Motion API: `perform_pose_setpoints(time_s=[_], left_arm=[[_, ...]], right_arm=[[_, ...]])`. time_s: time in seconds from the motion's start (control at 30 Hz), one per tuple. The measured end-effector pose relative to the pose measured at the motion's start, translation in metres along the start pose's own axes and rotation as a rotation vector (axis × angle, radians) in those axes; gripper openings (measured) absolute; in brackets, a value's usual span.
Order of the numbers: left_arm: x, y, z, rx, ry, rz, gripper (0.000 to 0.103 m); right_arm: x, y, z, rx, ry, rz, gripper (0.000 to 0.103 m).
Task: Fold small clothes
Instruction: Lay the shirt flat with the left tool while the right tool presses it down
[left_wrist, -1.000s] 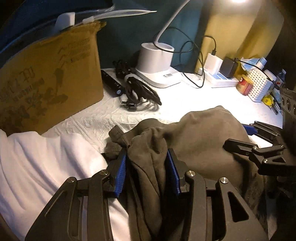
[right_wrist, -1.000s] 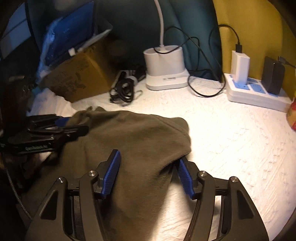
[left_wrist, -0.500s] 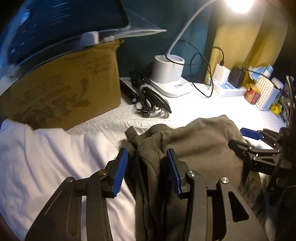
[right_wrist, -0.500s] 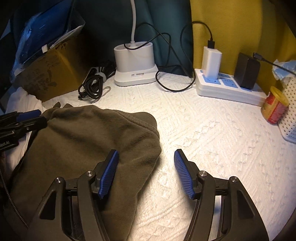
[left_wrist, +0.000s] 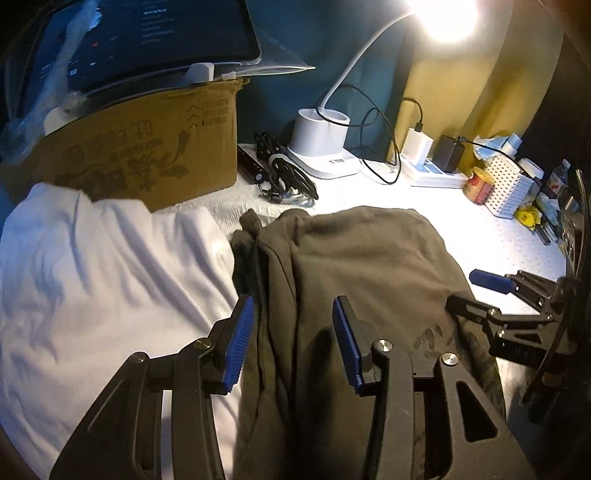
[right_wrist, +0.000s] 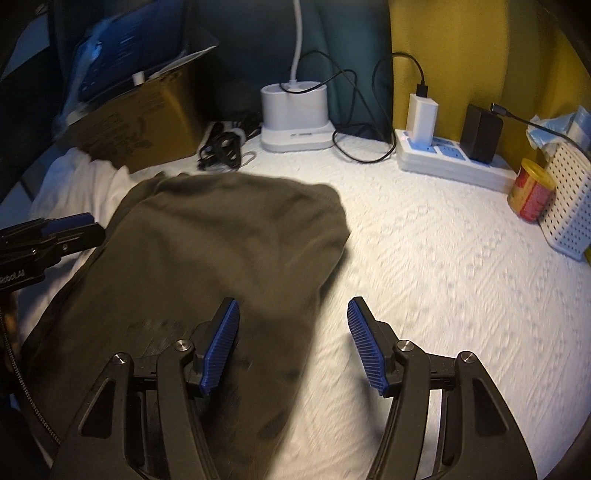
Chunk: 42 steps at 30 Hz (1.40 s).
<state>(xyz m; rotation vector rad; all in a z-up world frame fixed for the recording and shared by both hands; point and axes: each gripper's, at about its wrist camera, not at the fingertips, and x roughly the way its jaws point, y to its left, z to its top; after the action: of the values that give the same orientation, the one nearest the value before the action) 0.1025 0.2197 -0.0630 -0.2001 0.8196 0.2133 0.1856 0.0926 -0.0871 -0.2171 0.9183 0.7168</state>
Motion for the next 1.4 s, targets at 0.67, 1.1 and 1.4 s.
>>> perform_pose_setpoints(time_s=[0.67, 1.1, 1.4], left_arm=[[-0.027, 0.006, -0.061, -0.03, 0.011, 0.019, 0.054], [-0.05, -0.006, -0.09, 0.003, -0.012, 0.044, 0.055], [-0.059, -0.011, -0.11, 0.004, -0.013, 0.047, 0.055]], right_arm=[[-0.044, 0.031, -0.082, 0.0, 0.018, 0.091, 0.037], [-0.075, 0.05, -0.119, 0.028, 0.016, 0.144, 0.037], [-0.087, 0.061, -0.139, 0.023, 0.008, 0.191, 0.02]])
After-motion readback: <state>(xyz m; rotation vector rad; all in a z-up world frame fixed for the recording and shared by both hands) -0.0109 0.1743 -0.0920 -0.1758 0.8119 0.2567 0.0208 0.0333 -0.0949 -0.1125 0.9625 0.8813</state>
